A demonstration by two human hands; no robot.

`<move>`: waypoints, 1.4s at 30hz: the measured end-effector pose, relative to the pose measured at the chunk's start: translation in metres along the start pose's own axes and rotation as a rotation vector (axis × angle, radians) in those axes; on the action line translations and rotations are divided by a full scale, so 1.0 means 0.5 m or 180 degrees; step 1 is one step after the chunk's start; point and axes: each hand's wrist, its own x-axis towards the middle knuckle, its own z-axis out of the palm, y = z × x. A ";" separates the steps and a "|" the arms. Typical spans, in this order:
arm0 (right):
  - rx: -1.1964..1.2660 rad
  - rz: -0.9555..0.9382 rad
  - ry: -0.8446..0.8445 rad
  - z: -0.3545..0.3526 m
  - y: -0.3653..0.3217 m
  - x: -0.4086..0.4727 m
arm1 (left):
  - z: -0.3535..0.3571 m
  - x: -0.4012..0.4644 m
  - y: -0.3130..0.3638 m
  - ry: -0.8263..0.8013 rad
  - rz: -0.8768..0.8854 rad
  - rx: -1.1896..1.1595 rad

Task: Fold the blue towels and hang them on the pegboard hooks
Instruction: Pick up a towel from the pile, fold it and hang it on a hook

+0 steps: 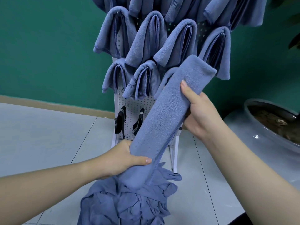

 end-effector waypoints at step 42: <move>-0.3224 -0.1559 -0.0628 0.012 0.124 -0.056 | -0.122 -0.051 0.181 0.0094 0.1079 -0.0951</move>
